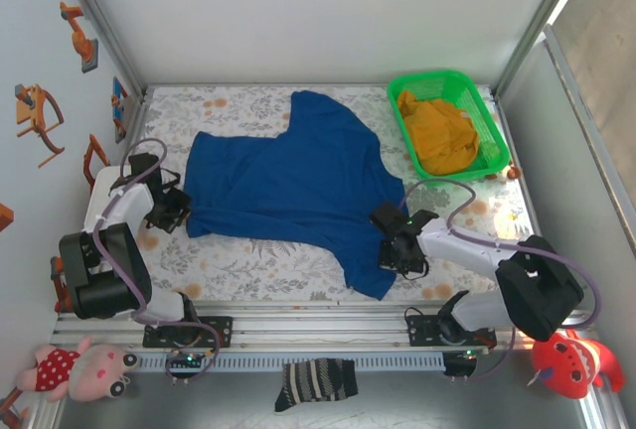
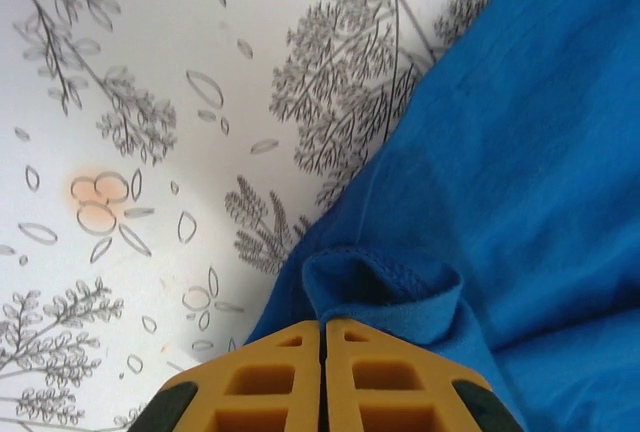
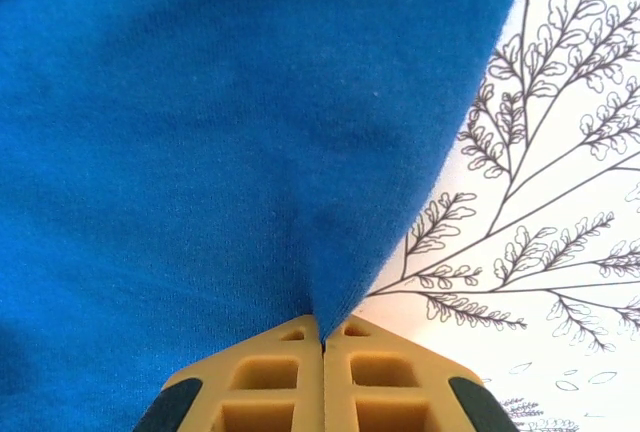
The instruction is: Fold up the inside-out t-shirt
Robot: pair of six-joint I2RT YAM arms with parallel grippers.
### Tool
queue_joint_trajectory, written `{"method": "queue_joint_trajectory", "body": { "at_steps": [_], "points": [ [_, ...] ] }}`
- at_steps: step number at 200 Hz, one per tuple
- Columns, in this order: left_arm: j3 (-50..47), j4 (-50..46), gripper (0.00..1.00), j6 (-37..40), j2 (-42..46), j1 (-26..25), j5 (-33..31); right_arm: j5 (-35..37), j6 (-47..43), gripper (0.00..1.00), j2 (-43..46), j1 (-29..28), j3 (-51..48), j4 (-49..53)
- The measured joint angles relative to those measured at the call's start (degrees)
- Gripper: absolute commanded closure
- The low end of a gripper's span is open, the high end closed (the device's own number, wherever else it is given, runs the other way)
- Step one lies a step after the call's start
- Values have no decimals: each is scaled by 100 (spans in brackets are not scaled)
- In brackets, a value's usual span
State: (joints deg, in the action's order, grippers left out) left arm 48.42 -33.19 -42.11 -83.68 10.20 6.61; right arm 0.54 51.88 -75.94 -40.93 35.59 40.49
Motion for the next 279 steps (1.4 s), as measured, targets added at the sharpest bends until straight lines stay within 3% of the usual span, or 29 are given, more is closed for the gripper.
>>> {"method": "queue_joint_trajectory", "body": {
  "at_steps": [30,67,101,125,142,170,213,244,279],
  "points": [
    [162,61,95,44,-188,210,20,76,94,100,516,61,-334,-243],
    [339,111,93,127,-415,374,232,129,35,100,1250,809,-514,-280],
    [247,361,62,232,-243,378,852,210,-192,100,1220,1008,-352,-212],
    [22,481,52,348,-9,326,1445,262,-337,100,1128,1082,-160,-190],
    [-236,496,50,356,227,210,1561,293,-402,100,1113,1147,-90,-181],
    [-796,415,48,273,846,-42,1333,323,-483,100,1097,1239,-57,-170],
    [-1104,168,46,131,1419,-149,424,328,-549,100,1106,1346,-57,-168],
    [-1058,125,45,168,1480,-149,-68,323,-579,100,1220,1482,-57,-87],
    [-1005,232,47,286,1156,-149,-46,319,-647,100,1274,1530,-57,-81]
  ]
}}
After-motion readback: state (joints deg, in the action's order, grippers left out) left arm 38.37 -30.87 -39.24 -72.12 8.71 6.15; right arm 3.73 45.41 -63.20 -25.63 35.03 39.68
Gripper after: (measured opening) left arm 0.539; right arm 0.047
